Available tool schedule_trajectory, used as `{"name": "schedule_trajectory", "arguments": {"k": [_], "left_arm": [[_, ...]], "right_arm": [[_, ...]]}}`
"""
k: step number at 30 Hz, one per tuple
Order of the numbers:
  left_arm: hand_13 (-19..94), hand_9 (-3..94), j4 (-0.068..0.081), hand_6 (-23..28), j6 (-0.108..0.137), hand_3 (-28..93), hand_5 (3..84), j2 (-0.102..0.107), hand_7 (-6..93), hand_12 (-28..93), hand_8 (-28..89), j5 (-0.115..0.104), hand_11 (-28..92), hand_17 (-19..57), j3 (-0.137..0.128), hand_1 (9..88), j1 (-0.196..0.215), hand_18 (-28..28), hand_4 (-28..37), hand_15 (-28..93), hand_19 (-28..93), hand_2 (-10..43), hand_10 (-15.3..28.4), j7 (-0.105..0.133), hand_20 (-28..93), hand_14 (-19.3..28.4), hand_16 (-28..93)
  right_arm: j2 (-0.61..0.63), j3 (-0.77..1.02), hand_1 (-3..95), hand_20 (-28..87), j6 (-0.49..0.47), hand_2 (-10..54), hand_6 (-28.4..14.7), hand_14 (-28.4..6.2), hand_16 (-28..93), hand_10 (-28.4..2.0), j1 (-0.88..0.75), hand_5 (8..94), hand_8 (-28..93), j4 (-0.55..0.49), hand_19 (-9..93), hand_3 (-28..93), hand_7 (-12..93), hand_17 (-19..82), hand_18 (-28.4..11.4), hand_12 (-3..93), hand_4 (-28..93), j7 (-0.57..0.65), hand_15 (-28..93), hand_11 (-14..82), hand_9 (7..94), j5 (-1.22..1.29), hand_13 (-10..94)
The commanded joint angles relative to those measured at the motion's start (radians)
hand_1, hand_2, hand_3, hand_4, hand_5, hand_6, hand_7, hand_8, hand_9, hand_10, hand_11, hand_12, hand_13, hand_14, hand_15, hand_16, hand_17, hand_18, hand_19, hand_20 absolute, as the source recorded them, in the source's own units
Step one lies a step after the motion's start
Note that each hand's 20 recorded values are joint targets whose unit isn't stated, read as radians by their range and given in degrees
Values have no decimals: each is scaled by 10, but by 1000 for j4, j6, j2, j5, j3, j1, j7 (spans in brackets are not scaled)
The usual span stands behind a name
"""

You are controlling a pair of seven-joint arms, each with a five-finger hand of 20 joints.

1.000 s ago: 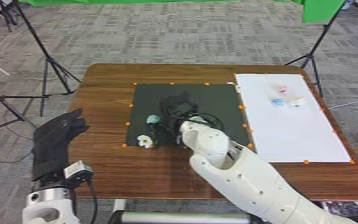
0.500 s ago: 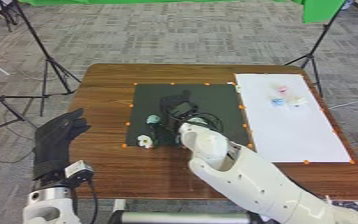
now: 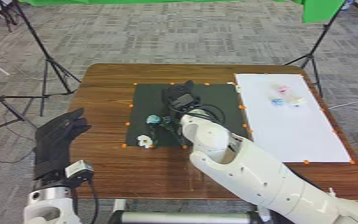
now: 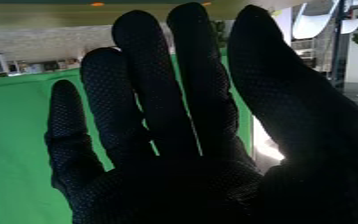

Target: Arrange flowers

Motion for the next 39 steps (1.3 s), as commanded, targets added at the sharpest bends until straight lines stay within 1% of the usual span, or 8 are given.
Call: {"name": "schedule_trajectory", "arguments": {"k": [1, 13, 26, 28, 29, 30, 33, 39], "left_arm": [[335, 425, -12, 170, 13, 834, 533, -7, 198, 132, -99, -8, 515, -41, -9, 292, 43, 241, -139, 844, 548, 50, 247, 18, 459, 284, -230], [334, 425, -26, 170, 47, 827, 532, 13, 197, 132, -100, -39, 514, -42, -20, 289, 91, 240, -147, 843, 547, 50, 248, 59, 459, 284, -229], [333, 424, -26, 170, 49, 826, 530, 11, 196, 133, -99, -37, 513, -42, -4, 286, 85, 240, -150, 842, 546, 48, 248, 63, 459, 284, -230], [332, 425, -25, 169, 61, 826, 530, 33, 196, 133, -99, -61, 513, -42, 9, 287, 79, 240, -151, 843, 546, 48, 247, 82, 459, 284, -230], [332, 425, -26, 169, 78, 826, 530, 61, 196, 132, -99, -93, 513, -42, 27, 287, 74, 240, -150, 842, 546, 48, 247, 109, 459, 284, -230], [332, 425, -25, 169, 67, 826, 530, 42, 196, 132, -99, -71, 513, -42, 20, 287, 76, 240, -150, 842, 546, 48, 247, 93, 459, 284, -230], [332, 424, -27, 169, 81, 826, 530, 67, 196, 132, -99, -99, 513, -42, 29, 287, 77, 240, -151, 842, 546, 47, 247, 114, 459, 284, -230], [332, 425, -29, 169, 72, 826, 530, 46, 196, 132, -99, -77, 513, -42, 18, 286, 87, 240, -151, 843, 546, 48, 247, 94, 459, 284, -230]], "right_arm": [[53, 8, 364, 347, -14, -95, -15, -234, 244, -177, 29, 650, -107, -57, 591, 856, 280, 18, -284, 225, -271, 0, 785, 444, 631, 2, 408], [237, 217, 322, 342, -92, -95, -50, -260, 207, -199, -12, 576, -148, -180, 600, 879, 259, -29, -284, 196, -260, -55, 789, 396, 554, 55, 335], [385, 329, 309, 321, -115, -88, -54, -258, 197, -202, -40, 547, -139, -90, 600, 880, 241, -38, -284, 193, -255, -7, 780, 359, 538, 126, 313], [400, 367, 306, 318, -128, -85, -55, -258, 196, -204, -64, 539, -139, -84, 599, 880, 236, -40, -284, 191, -255, -4, 778, 352, 531, 123, 305], [415, 378, 305, 317, -129, -85, -55, -258, 195, -204, -71, 536, -138, -83, 599, 881, 234, -40, -284, 191, -256, 4, 777, 350, 529, 141, 303], [425, 389, 304, 316, -123, -84, -55, -259, 195, -204, -82, 535, -138, -81, 599, 882, 232, -40, -284, 191, -256, 10, 777, 348, 526, 140, 300], [441, 438, 299, 313, -150, -80, -57, -258, 194, -205, -115, 525, -135, -69, 599, 884, 226, -44, -284, 191, -256, 22, 774, 342, 519, 145, 290], [439, 477, 297, 307, -169, -77, -58, -262, 188, -210, -153, 517, -132, -34, 600, 884, 226, -47, -284, 190, -256, 28, 767, 328, 510, 152, 275]]}}
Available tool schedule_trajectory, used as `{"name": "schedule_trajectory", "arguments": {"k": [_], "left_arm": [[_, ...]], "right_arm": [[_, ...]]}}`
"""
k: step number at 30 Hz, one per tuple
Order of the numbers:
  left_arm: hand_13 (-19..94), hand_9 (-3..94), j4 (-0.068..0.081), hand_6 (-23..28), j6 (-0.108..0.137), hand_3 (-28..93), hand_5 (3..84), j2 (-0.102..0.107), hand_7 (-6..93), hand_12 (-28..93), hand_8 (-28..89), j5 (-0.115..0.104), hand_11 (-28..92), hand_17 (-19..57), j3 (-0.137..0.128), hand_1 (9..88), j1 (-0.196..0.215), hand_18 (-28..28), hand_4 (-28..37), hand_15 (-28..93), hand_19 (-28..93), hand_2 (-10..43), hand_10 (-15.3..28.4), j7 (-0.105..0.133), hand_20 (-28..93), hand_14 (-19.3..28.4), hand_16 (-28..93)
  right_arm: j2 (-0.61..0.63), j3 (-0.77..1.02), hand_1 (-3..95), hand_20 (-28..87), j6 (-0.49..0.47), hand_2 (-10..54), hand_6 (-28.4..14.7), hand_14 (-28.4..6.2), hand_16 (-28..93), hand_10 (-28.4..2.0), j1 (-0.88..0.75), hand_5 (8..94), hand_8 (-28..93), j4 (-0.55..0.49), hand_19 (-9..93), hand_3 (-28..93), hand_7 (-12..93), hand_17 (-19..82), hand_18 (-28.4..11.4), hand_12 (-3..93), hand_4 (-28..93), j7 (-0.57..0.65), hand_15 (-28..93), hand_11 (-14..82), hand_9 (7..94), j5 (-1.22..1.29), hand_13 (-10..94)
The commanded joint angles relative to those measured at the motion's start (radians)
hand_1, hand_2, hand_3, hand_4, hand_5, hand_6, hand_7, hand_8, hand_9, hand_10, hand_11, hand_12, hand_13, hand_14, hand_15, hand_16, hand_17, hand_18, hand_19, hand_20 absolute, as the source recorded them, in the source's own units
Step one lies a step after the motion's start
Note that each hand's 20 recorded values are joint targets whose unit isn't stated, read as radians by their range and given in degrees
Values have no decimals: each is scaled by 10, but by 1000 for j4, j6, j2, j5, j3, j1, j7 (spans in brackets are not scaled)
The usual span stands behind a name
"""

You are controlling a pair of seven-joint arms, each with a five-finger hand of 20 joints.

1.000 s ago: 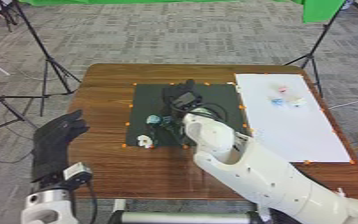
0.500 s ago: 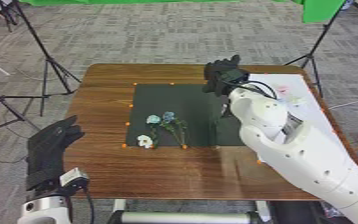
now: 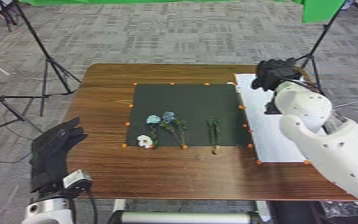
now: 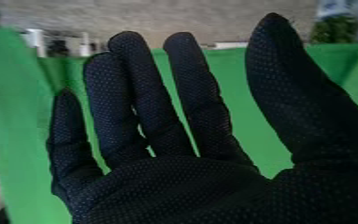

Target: Arrange flowers

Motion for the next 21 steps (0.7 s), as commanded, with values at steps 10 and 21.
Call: {"name": "schedule_trajectory", "arguments": {"k": [10, 21], "left_arm": [[333, 425, -2, 170, -11, 826, 530, -26, 195, 132, -99, 31, 513, -42, -7, 287, -6, 241, -151, 842, 547, 48, 248, -29, 460, 284, -231], [333, 425, -5, 170, -11, 828, 531, -23, 195, 132, -99, 25, 513, -41, -1, 287, -6, 241, -151, 842, 548, 48, 247, -16, 460, 284, -231]], "right_arm": [[-9, 57, 296, 301, -72, -78, -56, -259, 183, -207, -39, 510, -134, 116, 601, 887, 229, -49, -284, 189, -258, 29, 765, 319, 504, -14, 274], [-28, 47, 302, 300, -102, -83, -55, -262, 183, -207, -18, 504, -135, 195, 601, 891, 227, -50, -284, 189, -261, 59, 766, 315, 502, -14, 275]]}}
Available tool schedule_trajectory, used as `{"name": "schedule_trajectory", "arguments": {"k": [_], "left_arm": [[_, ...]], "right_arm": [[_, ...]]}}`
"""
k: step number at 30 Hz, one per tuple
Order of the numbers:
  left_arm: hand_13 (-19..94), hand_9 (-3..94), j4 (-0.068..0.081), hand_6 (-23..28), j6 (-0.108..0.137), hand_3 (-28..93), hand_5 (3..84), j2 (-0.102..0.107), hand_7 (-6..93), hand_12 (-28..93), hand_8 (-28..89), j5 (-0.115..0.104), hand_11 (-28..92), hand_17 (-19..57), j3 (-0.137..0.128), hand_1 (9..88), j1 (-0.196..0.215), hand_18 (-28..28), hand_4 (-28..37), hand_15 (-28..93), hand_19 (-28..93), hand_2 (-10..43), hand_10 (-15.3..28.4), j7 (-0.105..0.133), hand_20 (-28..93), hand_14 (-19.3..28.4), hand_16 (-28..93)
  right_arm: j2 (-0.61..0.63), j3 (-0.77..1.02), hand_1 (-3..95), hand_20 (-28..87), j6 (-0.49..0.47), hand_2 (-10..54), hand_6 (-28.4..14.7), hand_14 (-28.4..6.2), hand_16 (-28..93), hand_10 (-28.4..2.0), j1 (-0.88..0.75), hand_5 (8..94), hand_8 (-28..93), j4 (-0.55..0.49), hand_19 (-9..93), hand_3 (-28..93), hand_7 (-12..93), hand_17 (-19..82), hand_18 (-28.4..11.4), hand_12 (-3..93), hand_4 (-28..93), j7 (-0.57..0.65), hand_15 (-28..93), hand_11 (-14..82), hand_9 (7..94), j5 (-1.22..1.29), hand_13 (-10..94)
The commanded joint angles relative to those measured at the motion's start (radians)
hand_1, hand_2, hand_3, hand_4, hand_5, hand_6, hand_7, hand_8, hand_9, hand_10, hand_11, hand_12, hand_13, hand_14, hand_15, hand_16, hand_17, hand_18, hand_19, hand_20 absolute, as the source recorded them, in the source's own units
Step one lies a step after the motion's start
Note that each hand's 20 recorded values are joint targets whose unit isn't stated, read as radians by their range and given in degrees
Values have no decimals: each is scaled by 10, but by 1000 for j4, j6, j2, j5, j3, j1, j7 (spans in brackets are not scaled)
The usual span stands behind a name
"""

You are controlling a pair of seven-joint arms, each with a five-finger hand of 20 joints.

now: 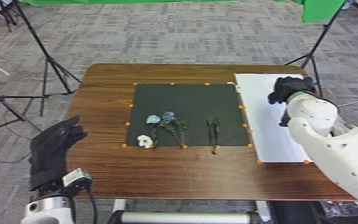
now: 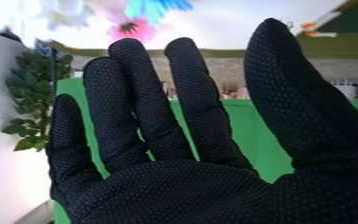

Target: Arrange flowers

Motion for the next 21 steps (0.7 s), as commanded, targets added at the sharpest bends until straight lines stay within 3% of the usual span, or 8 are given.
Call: {"name": "schedule_trajectory", "arguments": {"k": [1, 6, 13, 16, 21], "left_arm": [[333, 425, -4, 170, -12, 828, 531, -7, 195, 132, -99, 3, 513, -41, 7, 287, -2, 241, -151, 843, 548, 48, 247, 0, 460, 284, -231], [333, 425, -3, 169, -5, 827, 531, 1, 196, 132, -98, -11, 513, -40, 11, 287, -3, 241, -151, 842, 548, 48, 247, 11, 461, 284, -231], [333, 425, -1, 170, -10, 827, 531, -9, 196, 132, -99, -3, 515, -40, 10, 288, -7, 240, -149, 843, 548, 49, 248, 1, 460, 284, -231], [334, 425, -2, 170, -6, 827, 531, -1, 196, 132, -99, -9, 514, -40, 14, 289, -11, 240, -150, 843, 548, 49, 248, 3, 460, 284, -231], [334, 425, -3, 170, -6, 827, 531, -6, 197, 132, -99, -6, 515, -41, 12, 289, -10, 241, -149, 843, 548, 50, 248, 2, 460, 284, -231]], "right_arm": [[-9, -2, 302, 300, -32, -83, -55, -262, 183, -207, 19, 504, -135, 53, 600, 891, 227, -49, -284, 189, -261, 30, 766, 314, 502, -14, 275], [-28, 10, 306, 302, -51, -85, -56, -262, 186, -205, 13, 504, -136, 66, 601, 893, 224, -50, -284, 195, -262, 25, 773, 332, 506, -27, 279], [-41, 15, 308, 304, -66, -85, -54, -260, 195, -205, 1, 521, -137, 71, 601, 894, 211, -51, -284, 208, -264, 14, 784, 409, 503, -53, 283], [-30, -7, 310, 304, -33, -85, -50, -258, 196, -203, 0, 528, -136, 74, 600, 892, 212, -51, -284, 207, -266, 11, 787, 421, 507, -74, 289], [-17, -82, 350, 301, 48, -78, -25, -220, 192, -166, 23, 592, -150, 92, 617, 867, 236, -27, -283, 205, -278, 52, 780, 447, 576, -90, 362]]}}
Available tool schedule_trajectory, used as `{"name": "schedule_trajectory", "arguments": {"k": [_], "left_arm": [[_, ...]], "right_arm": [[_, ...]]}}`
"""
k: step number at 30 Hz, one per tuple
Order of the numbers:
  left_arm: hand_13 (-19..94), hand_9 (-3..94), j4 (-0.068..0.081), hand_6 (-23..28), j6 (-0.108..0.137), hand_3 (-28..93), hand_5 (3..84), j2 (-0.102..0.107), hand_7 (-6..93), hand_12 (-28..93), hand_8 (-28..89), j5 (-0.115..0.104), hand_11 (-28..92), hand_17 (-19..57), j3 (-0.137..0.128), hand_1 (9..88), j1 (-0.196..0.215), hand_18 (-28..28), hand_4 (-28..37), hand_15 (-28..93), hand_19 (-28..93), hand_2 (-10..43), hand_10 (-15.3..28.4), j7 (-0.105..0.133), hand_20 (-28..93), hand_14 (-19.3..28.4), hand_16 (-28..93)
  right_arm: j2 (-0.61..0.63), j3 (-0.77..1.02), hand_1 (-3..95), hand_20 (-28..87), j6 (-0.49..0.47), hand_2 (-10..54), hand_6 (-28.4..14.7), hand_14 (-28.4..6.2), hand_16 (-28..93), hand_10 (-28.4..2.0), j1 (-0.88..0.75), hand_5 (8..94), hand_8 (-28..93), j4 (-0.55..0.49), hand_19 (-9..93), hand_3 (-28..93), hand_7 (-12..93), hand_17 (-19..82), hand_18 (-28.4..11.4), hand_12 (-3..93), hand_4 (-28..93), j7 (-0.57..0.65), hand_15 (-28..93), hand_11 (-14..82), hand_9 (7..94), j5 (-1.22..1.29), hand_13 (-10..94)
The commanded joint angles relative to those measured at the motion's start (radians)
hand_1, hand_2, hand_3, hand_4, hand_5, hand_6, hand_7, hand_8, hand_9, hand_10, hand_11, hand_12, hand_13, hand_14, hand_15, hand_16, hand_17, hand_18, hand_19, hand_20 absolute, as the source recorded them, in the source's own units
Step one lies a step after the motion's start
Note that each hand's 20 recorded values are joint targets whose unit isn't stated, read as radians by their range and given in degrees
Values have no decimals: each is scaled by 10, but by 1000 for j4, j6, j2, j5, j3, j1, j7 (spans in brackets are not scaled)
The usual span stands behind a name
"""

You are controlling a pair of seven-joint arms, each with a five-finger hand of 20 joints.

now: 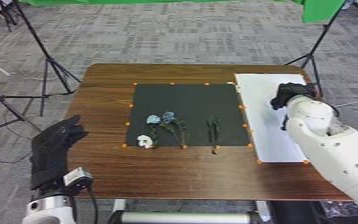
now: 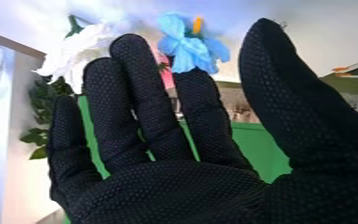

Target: Arrange flowers

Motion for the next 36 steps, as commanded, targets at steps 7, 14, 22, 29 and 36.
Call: {"name": "schedule_trajectory", "arguments": {"k": [7, 14, 22, 29, 36], "left_arm": [[334, 425, -5, 170, -4, 827, 531, -5, 197, 132, -99, -5, 515, -40, 3, 289, 4, 240, -148, 843, 548, 50, 248, -3, 460, 284, -231], [334, 426, -9, 170, 3, 828, 531, 3, 197, 131, -99, -14, 514, -40, 1, 289, 12, 240, -148, 843, 548, 50, 248, 2, 460, 284, -231], [333, 425, -15, 170, -1, 827, 531, -15, 197, 132, -99, 6, 514, -41, -15, 288, 24, 241, -148, 843, 548, 51, 248, -18, 459, 284, -231], [333, 425, -15, 170, -1, 827, 531, -17, 197, 132, -99, 9, 513, -41, -15, 288, 23, 241, -149, 843, 548, 51, 248, -26, 460, 284, -231], [333, 424, -15, 169, 0, 828, 530, -13, 197, 132, -99, 8, 514, -41, -14, 288, 23, 241, -148, 844, 548, 51, 248, -28, 460, 284, -231]], "right_arm": [[42, -146, 498, 275, 197, -75, 10, -122, 313, -73, 29, 764, -27, 28, 659, 752, 296, 41, -251, 374, -283, 56, 724, 286, 794, -73, 508], [62, -163, 518, 281, 279, -86, 16, -100, 365, -59, 32, 805, -2, -4, 676, 752, 276, 64, -239, 402, -283, 46, 710, 276, 835, -87, 544], [48, -158, 529, 281, 333, -93, 11, -99, 387, -46, 32, 818, 20, -103, 676, 753, 261, 69, -239, 434, -283, -29, 713, 273, 849, -104, 561], [2, -193, 526, 281, 353, -95, 10, -98, 398, -44, 35, 820, 25, -191, 676, 761, 257, 70, -239, 445, -283, -108, 709, 269, 852, -119, 564], [-83, -232, 524, 280, 331, -95, 10, -97, 399, -45, 30, 821, 26, -215, 676, 763, 255, 71, -240, 445, -283, -154, 709, 268, 854, -137, 564]]}}
